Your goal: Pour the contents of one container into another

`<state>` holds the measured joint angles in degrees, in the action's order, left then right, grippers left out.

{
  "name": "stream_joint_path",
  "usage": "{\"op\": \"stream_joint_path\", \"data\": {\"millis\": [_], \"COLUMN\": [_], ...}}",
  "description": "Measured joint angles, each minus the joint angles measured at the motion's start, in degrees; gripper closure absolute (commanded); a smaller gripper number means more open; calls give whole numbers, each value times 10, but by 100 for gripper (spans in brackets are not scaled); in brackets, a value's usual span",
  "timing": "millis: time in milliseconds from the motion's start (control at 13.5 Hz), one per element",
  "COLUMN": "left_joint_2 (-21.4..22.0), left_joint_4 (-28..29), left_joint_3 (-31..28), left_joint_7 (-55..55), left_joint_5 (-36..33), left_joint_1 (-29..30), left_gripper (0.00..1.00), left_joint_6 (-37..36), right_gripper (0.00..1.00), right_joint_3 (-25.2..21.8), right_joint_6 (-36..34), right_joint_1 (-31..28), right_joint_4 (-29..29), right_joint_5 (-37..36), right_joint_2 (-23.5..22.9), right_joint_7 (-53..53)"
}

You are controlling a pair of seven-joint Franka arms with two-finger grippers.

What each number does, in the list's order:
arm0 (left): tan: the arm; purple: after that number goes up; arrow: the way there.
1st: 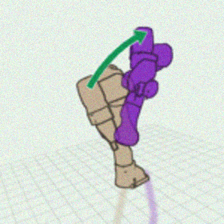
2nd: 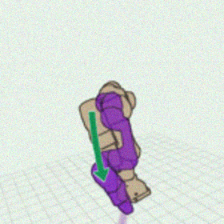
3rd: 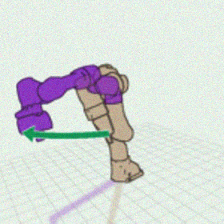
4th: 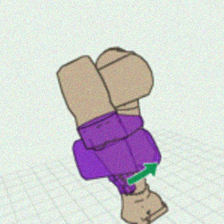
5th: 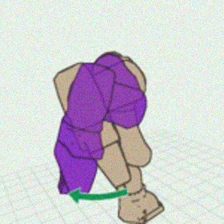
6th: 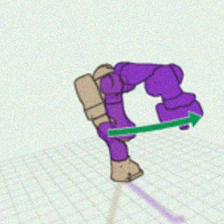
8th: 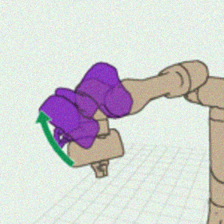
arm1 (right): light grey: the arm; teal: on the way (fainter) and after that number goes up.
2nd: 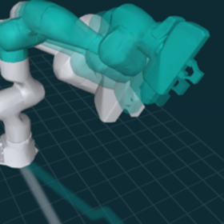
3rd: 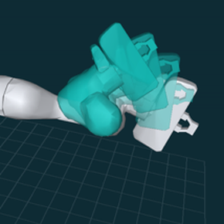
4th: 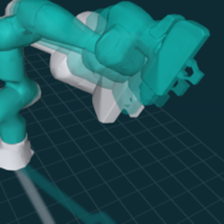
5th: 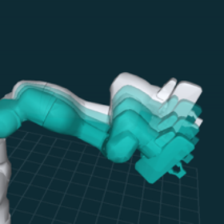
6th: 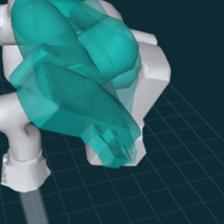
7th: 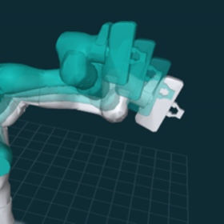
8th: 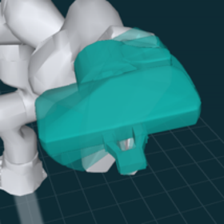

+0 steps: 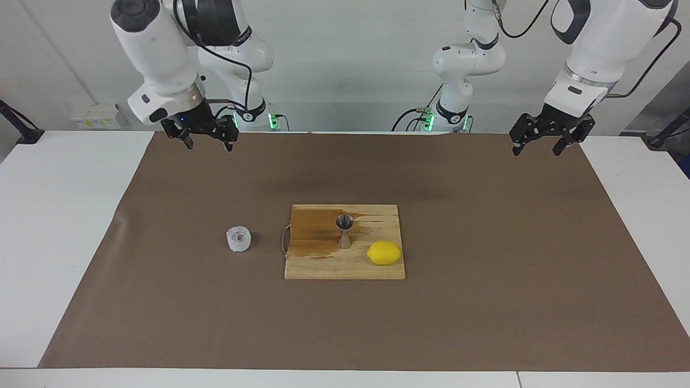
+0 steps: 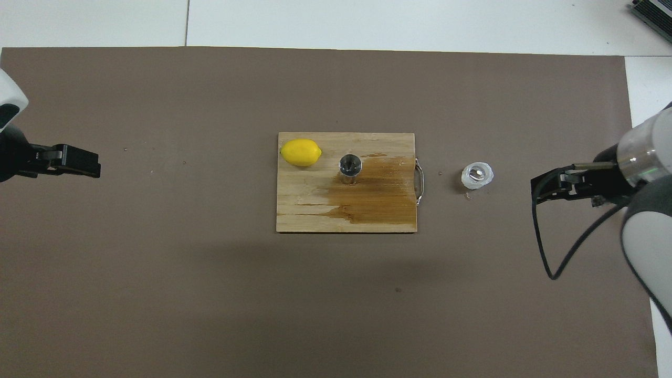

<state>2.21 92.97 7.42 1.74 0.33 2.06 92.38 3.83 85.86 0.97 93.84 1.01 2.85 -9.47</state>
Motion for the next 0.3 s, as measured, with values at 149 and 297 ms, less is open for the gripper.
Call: {"op": "stream_joint_path", "data": {"millis": [149, 297], "left_joint_2": [0, 0], "left_joint_4": [-2, -3], "left_joint_3": [-1, -5], "left_joint_7": [-3, -7], "left_joint_5": [0, 0], "left_joint_1": [0, -4], "left_gripper": [0, 0], "left_joint_6": [1, 1], "right_gripper": [0, 0], "right_joint_3": [0, 0], "right_joint_6": [-12, -21], "right_joint_1": [-7, -10], "right_joint_4": [-16, -18], "right_joint_5": [3, 3], "right_joint_2": [14, 18], "right_joint_7": [0, 1]}}
